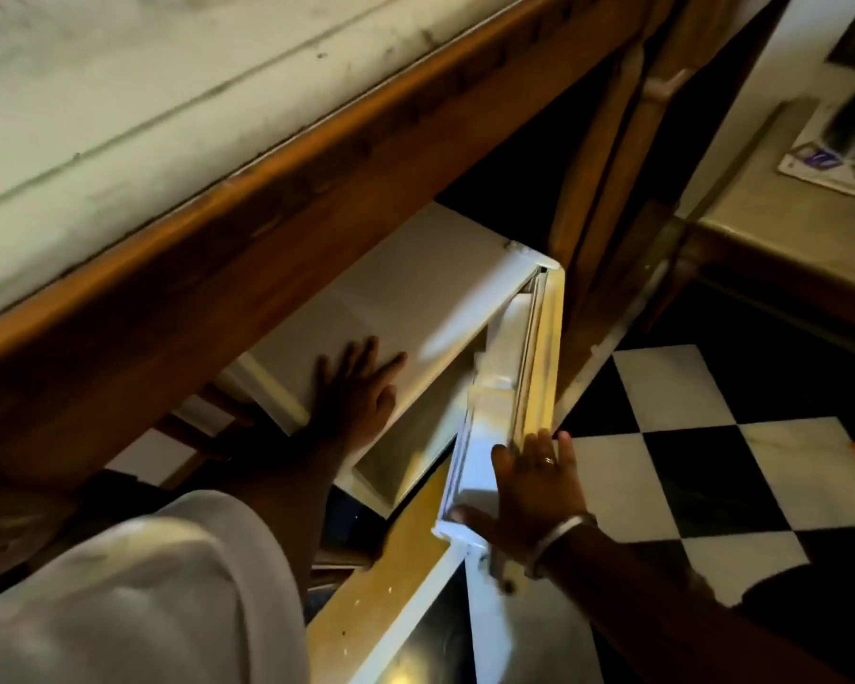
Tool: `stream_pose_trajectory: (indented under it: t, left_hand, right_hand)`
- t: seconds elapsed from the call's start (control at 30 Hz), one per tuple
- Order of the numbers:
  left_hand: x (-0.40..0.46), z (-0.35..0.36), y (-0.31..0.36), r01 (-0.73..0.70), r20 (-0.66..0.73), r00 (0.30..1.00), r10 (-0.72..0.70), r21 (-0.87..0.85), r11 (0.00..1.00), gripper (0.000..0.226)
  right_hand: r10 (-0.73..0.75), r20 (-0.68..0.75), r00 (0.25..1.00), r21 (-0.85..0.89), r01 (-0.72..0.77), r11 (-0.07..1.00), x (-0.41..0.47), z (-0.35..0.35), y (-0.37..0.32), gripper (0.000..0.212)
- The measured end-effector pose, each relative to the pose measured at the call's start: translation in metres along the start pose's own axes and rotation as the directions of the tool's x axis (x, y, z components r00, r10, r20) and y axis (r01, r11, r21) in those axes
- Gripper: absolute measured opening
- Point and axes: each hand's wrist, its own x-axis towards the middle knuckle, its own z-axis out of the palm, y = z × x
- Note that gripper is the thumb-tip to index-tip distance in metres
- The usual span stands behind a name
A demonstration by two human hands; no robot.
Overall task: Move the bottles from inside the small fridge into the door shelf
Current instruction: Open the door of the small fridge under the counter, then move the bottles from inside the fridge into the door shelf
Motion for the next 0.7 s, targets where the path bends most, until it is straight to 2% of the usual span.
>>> stream_pose_trajectory:
  t: [0.1,0.2,0.27,0.4,0.43,0.5,0.63,0.7]
  left_hand:
    - [0.010,-0.017,0.006,-0.077,0.055,0.996,0.074,0.052,0.996,0.070]
    - [0.034,-0.041,0.028,-0.292,-0.010,0.956,0.293,0.065,0.954,0.074]
    - [0.061,-0.052,0.044,-0.381,-0.029,0.923,0.383,0.056,0.923,0.073]
    - [0.091,-0.057,0.055,-0.506,0.062,0.862,0.504,0.187,0.842,0.074]
    - [0.115,-0.040,0.064,-0.561,0.120,0.828,0.548,0.170,0.810,0.073]
    - [0.123,-0.042,0.057,-0.597,0.128,0.802,0.584,0.210,0.774,0.070]
    - [0.137,-0.039,0.054,-0.600,0.061,0.798,0.599,0.165,0.783,0.070]
    - [0.136,-0.033,0.056,-0.611,0.074,0.791,0.608,0.153,0.776,0.070]
  right_hand:
    - [0.095,-0.038,0.995,-0.011,-0.096,0.995,-0.010,0.006,0.027,0.093]
    - [0.199,-0.114,0.973,-0.020,-0.202,0.979,-0.015,0.012,0.057,0.087]
    - [0.275,-0.136,0.952,0.008,-0.277,0.961,-0.012,0.012,0.078,0.086]
    - [0.373,-0.197,0.907,0.015,-0.377,0.926,-0.005,0.012,0.118,0.086]
    - [0.422,-0.194,0.886,0.014,-0.427,0.904,0.004,0.027,0.141,0.085]
    - [0.432,-0.215,0.876,0.025,-0.437,0.899,0.009,0.019,0.157,0.090]
    - [0.436,-0.274,0.857,0.039,-0.443,0.896,0.023,0.016,0.192,0.100]
    - [0.427,-0.280,0.860,0.027,-0.438,0.899,0.029,0.018,0.202,0.103]
